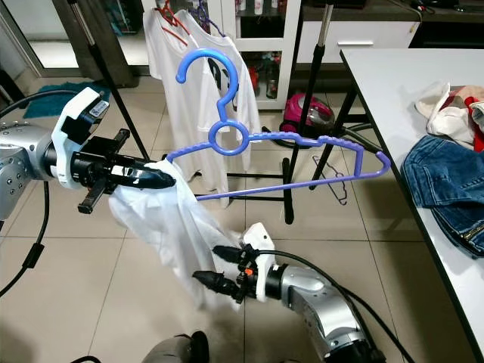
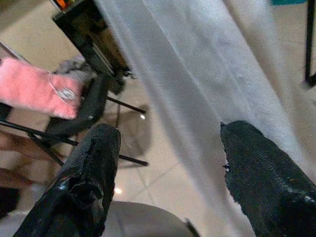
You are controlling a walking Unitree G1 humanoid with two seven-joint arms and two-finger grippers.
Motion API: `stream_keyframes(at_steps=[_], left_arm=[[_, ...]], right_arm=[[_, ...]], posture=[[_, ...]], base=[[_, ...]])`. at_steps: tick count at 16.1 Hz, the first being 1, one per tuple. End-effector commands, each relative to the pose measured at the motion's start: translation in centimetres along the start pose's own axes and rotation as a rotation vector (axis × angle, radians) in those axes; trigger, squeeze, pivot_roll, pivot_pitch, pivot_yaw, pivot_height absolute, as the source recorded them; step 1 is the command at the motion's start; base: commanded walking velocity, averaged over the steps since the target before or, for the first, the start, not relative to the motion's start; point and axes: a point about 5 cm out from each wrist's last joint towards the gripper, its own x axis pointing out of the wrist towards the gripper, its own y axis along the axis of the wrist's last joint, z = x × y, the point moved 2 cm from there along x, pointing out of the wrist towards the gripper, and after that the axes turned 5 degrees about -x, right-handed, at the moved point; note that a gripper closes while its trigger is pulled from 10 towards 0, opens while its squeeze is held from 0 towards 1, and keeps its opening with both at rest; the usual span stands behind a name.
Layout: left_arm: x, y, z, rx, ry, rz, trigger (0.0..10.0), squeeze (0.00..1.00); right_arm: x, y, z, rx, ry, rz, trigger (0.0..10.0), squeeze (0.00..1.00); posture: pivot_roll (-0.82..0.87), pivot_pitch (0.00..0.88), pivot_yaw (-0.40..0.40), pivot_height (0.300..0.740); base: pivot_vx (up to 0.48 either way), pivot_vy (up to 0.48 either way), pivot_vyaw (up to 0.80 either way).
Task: Hang hanger
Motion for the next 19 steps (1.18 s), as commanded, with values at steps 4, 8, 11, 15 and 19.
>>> stream_keyframes(at_steps=[4, 8, 11, 15, 19], left_arm=[[-0.5, 1.1, 0.5, 0.048, -0.017, -0.015, 0.0, 0.00], [-0.4, 1.0, 0.6, 0.046, -0.017, -0.015, 0.0, 0.00], [0.0, 1.0, 0.8, 0.045, -0.035, -0.007, 0.0, 0.00], [0.5, 1.2, 1.1, 0.044, -0.059, 0.003, 0.0, 0.00], [0.6, 1.4, 1.6, 0.042, -0.072, -0.001, 0.0, 0.00]], right_arm=[[-2.0, -0.7, 1.2, 0.001, -0.038, 0.012, 10.0, 0.00], [-4.1, -1.1, 0.8, 0.030, 0.008, 0.020, 10.0, 1.00], [-4.8, -2.1, 2.5, -0.005, -0.130, -0.023, 10.0, 1.00], [-2.4, -3.5, 2.4, -0.067, -0.188, -0.096, 10.0, 0.00], [-2.2, -4.1, 3.4, -0.052, -0.270, -0.075, 10.0, 0.00]], posture=[[0.13, 0.150, 0.097, 0.740], [0.13, 0.149, 0.099, 0.740], [0.13, 0.149, 0.103, 0.740], [0.13, 0.151, 0.108, 0.740], [0.14, 0.150, 0.106, 0.740]], base=[[0.000, 0.000, 0.00], [0.000, 0.000, 0.00], [0.000, 0.000, 0.00], [0.000, 0.000, 0.00], [0.000, 0.000, 0.00]])
